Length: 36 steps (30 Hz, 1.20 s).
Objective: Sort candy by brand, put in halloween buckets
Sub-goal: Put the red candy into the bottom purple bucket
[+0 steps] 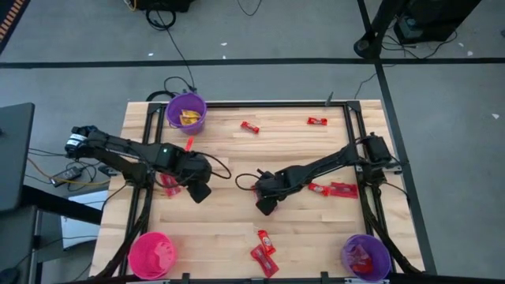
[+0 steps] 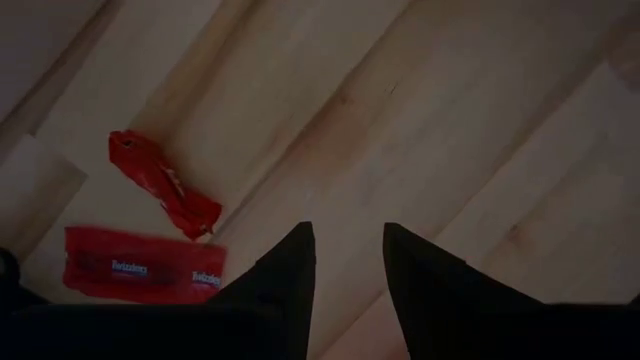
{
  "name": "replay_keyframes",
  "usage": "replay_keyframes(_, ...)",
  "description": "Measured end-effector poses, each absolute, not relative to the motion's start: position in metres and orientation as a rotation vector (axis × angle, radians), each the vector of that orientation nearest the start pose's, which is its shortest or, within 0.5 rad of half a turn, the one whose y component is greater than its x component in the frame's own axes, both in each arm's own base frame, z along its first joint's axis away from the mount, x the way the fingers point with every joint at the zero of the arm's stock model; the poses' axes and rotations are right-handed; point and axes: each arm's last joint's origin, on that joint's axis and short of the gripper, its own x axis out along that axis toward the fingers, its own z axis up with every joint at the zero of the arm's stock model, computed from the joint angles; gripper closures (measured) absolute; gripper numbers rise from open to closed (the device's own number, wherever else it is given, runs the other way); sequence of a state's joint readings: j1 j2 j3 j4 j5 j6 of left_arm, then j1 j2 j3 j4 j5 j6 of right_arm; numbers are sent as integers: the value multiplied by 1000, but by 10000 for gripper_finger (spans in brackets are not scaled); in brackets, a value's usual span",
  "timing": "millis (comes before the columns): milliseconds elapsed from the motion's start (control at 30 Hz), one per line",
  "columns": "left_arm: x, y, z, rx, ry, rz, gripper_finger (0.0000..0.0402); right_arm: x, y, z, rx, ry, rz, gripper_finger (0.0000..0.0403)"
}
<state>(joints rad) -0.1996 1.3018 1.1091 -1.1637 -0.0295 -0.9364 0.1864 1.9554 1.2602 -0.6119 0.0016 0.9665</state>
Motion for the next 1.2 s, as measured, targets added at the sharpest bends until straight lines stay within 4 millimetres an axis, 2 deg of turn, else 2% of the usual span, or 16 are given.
replay_keyframes(133, 217, -44, 275, -632, 1301, 497, 278, 370, 71, 133, 708, 1285, -429, 219)
replay_keyframes(233, 217, -44, 275, -631, 1297, 499, 278, 370, 72, 129, 676, 1290, -412, 239)
replay_keyframes(333, 217, -44, 275, -628, 1296, 501, 278, 370, 72, 131, 646, 1282, -399, 285)
replay_keyframes(467, 218, -44, 275, -626, 1292, 503, 278, 370, 68, 135, 616, 1293, -346, 373)
replay_keyframes(567, 218, -44, 275, -627, 1285, 502, 278, 365, 66, 143, 617, 1316, -307, 390)
replay_keyframes(633, 218, -44, 275, -627, 1284, 503, 278, 360, 67, 153, 623, 1329, -291, 391)
replay_keyframes(800, 226, -46, 277, -654, 1210, 464, 278, 334, 72, 200, 589, 1360, -171, 397)
replay_keyframes(1100, 264, -53, 300, -582, 815, 152, 278, 275, 90, 267, 601, 1438, 103, 397)
replay_keyframes(1200, 271, -55, 308, -570, 709, 94, 278, 251, 98, 289, 669, 1461, 149, 396)
